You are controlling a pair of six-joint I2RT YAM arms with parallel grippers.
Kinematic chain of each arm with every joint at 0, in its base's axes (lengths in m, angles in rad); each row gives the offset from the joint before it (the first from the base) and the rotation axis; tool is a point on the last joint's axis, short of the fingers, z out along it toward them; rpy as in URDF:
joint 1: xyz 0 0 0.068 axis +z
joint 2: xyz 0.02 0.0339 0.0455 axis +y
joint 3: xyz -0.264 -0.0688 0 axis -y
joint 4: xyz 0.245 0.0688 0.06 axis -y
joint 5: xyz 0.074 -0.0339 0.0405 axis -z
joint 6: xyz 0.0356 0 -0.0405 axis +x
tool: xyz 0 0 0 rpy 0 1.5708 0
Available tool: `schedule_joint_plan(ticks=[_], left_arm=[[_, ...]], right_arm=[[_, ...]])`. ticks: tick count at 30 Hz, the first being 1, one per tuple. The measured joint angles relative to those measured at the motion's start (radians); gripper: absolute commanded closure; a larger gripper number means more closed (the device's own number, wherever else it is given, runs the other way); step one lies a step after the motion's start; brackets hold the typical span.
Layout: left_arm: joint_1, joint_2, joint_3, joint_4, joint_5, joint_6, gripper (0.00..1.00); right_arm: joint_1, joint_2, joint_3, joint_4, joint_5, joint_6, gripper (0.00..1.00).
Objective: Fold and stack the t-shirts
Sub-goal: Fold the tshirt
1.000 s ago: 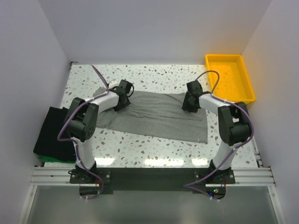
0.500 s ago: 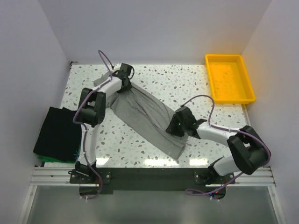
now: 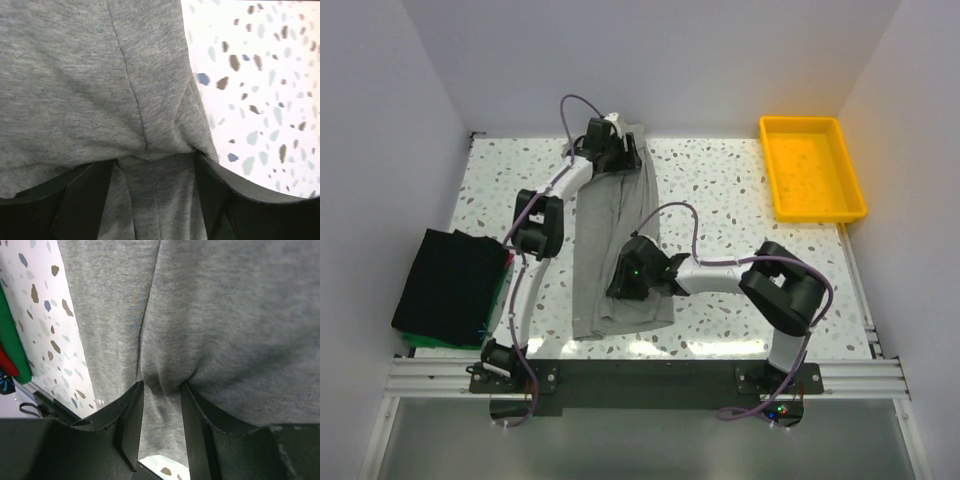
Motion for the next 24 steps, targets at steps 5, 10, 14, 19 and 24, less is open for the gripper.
schedule_joint_plan(ticks=[5,10,14,19,24], left_arm=[[0.0,0.013,0.002,0.059,0.148,0.004,0.13],[0.004,-0.016,-0.042,0.077,0.226,0.014,0.04],[0.01,-0.101,-0.138,0.063,0.277,0.011,0.02],[0.027,-0.338,-0.339,0.085,0.287,-0.019,0.04],[0.037,-0.686,-0.639,0.104,0.14,-0.105,0.15]], right_arm=[[-0.001,0.02,0.05,-0.055,-0.002,-0.057,0.6],[-0.001,-0.06,0.048,-0.175,0.042,-0.14,0.59],[-0.001,-0.208,0.037,-0.274,0.105,-0.205,0.59],[-0.002,-0.343,0.016,-0.333,0.152,-0.283,0.59],[0.002,-0.332,-0.029,-0.382,0.152,-0.338,0.58]])
